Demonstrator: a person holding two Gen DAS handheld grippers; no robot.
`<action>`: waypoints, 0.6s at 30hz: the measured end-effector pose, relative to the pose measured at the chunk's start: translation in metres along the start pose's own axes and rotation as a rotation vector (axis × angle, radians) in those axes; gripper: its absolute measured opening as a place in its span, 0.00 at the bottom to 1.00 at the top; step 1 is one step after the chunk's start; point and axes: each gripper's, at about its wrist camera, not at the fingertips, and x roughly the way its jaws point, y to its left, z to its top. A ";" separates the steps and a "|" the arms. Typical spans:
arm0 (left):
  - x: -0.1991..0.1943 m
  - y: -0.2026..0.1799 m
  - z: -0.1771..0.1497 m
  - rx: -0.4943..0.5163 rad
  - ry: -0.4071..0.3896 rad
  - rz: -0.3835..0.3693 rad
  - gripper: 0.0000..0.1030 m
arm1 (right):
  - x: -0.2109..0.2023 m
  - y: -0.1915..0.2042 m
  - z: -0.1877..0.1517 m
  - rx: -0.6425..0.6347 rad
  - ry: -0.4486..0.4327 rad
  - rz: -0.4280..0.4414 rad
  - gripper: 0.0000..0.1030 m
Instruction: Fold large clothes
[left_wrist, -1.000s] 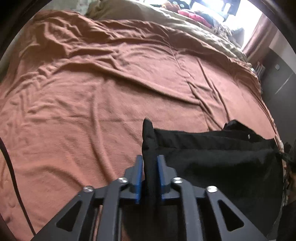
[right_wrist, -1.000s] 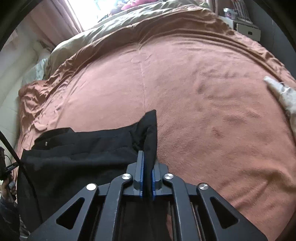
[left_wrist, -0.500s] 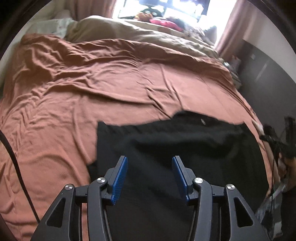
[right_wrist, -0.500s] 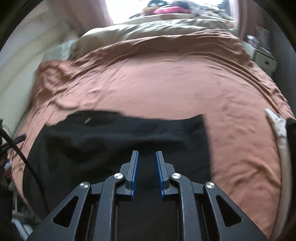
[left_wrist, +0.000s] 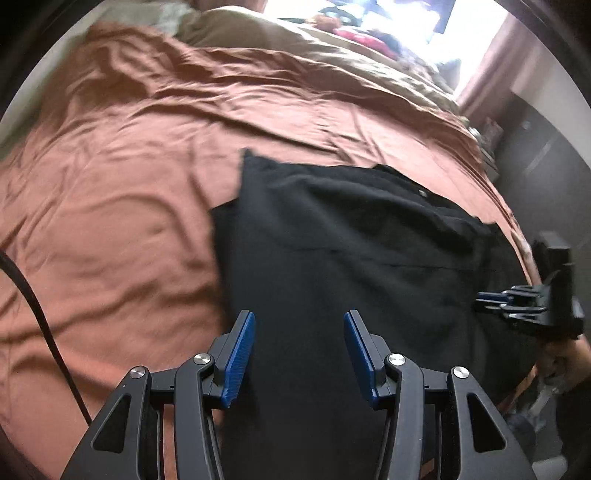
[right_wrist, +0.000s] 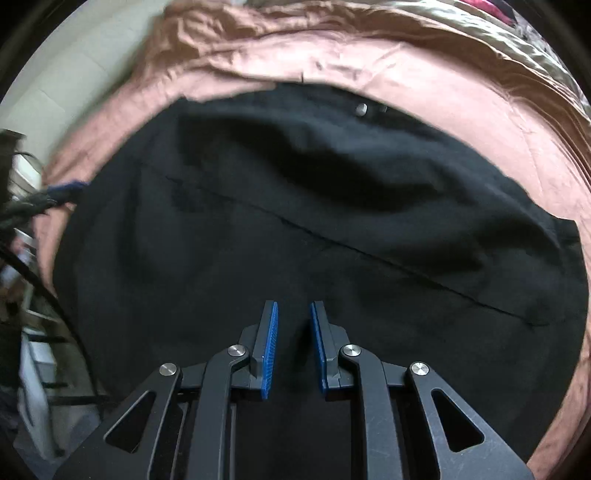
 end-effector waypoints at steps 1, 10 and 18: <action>-0.002 0.006 -0.004 -0.026 -0.003 0.007 0.50 | 0.010 -0.003 0.007 0.011 -0.004 -0.017 0.14; -0.015 0.046 -0.053 -0.252 -0.001 -0.022 0.50 | 0.063 -0.021 0.083 0.104 -0.060 -0.171 0.14; -0.035 0.054 -0.079 -0.378 -0.033 -0.121 0.57 | 0.076 -0.039 0.122 0.228 -0.107 -0.171 0.14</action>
